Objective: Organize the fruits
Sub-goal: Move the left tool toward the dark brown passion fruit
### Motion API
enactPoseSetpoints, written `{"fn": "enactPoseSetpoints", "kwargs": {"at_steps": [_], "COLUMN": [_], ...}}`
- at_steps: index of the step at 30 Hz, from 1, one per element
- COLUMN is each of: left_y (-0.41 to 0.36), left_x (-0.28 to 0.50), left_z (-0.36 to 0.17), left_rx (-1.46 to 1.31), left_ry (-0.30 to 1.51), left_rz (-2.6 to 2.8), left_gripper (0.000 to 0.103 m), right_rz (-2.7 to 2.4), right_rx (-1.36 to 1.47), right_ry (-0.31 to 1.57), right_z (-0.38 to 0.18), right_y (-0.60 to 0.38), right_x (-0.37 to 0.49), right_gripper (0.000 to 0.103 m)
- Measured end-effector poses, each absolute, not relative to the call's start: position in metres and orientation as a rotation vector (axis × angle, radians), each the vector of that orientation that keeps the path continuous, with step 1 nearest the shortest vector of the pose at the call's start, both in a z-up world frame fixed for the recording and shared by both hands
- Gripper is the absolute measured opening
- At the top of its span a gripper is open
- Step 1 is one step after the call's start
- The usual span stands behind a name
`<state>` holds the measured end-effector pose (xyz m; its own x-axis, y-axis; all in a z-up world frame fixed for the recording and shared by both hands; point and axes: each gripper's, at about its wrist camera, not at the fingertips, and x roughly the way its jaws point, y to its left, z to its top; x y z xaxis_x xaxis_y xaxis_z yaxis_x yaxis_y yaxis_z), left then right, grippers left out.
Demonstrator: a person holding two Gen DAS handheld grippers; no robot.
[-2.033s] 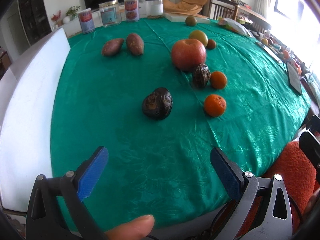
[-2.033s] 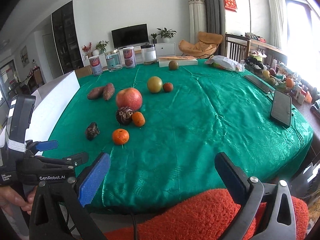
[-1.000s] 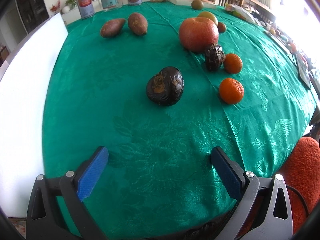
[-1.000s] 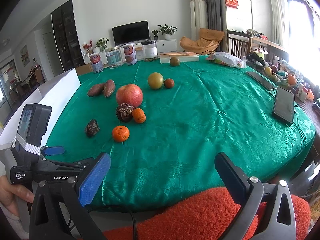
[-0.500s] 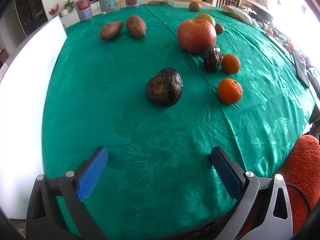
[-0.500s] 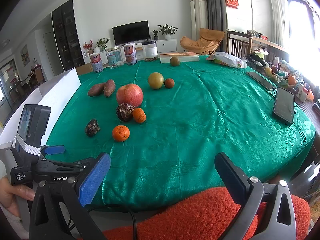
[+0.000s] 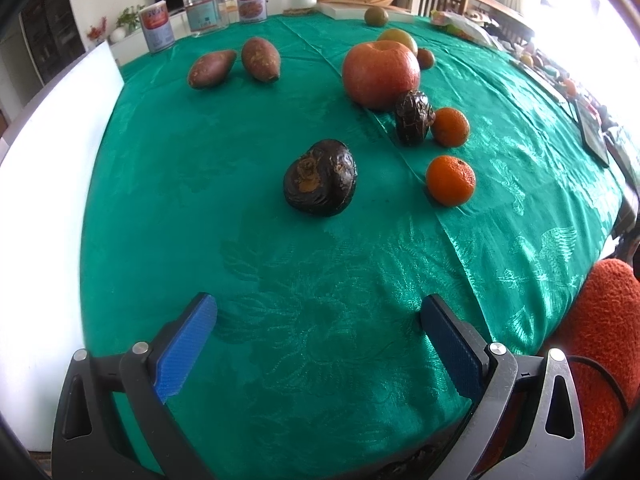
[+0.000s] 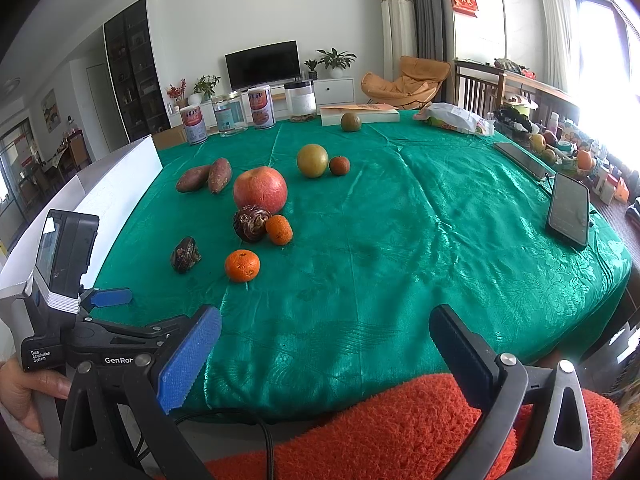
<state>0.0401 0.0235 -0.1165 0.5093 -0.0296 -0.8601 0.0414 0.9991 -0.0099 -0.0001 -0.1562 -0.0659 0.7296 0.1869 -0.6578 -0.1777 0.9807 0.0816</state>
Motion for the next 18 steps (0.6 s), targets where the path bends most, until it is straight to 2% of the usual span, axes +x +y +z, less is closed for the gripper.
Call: {"fn": "enactPoseSetpoints", "kwargs": {"at_steps": [7, 18], "left_y": [0.024, 0.030], "left_x": [0.030, 0.025], "left_z": [-0.091, -0.072], "left_rx": [-0.034, -0.082], "left_ry": [0.913, 0.830], "left_rz": [-0.108, -0.126], "left_gripper": [0.102, 0.102], "right_rz": [0.201, 0.202], "right_rx": [0.014, 0.013], "right_ry": [0.726, 0.726], "right_z": [-0.066, -0.067], "right_y": [-0.156, -0.154], "right_x": [0.000, 0.000], "right_gripper": [0.103, 0.103]}}
